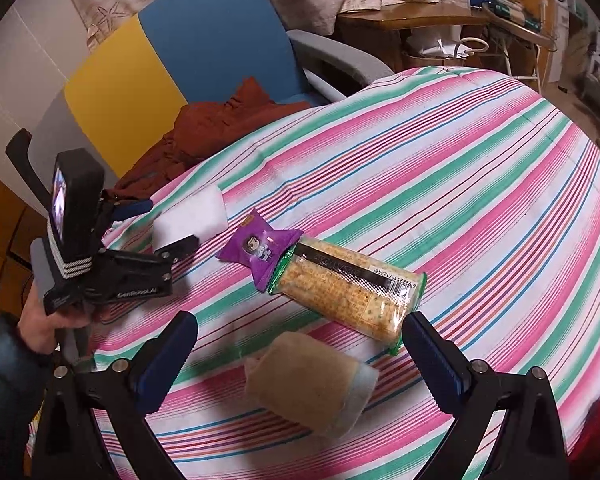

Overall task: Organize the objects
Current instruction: 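Grasp the white block with the left tool, then hold the white block in the left tool while the right tool grasps the purple snack packet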

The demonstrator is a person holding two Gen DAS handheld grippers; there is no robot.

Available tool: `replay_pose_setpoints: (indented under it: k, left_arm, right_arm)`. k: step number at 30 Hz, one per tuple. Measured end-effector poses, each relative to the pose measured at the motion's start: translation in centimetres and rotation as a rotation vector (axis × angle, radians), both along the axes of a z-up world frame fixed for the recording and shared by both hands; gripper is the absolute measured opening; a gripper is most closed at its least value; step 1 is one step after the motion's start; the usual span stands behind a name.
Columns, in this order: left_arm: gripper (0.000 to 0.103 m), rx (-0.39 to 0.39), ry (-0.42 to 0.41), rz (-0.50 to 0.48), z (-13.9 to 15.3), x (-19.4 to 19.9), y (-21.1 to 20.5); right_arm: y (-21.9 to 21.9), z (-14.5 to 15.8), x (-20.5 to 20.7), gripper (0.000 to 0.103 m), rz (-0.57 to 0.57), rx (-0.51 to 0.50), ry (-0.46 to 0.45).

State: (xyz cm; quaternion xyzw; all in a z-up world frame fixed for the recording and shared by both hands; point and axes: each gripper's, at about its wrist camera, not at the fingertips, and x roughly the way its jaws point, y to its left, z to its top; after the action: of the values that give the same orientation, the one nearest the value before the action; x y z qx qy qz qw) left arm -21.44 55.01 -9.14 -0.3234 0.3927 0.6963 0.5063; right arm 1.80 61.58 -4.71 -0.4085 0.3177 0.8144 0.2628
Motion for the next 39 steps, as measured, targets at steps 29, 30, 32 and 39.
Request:
replay_pose_setpoints:
  k: [29, 30, 32, 39]
  left_arm:
    - [0.054, 0.097, -0.222, 0.385, 2.6, 5.0, -11.3]
    - [0.053, 0.108, -0.227, 0.378, 3.1, 5.2, -11.8]
    - [0.053, 0.121, -0.221, 0.360, 3.9, 6.2, -12.8]
    - [0.070, 0.129, -0.325, 0.408, 3.8, 10.2, -17.5]
  right_arm:
    - [0.9, -0.5, 0.2, 0.103, -0.033, 0.015, -0.025]
    - [0.9, -0.4, 0.3, 0.103, -0.036, 0.016, -0.022]
    - [1.0, -0.4, 0.3, 0.103, -0.039, 0.013, -0.020]
    - [0.6, -0.4, 0.7, 0.103, -0.044, 0.013, -0.026]
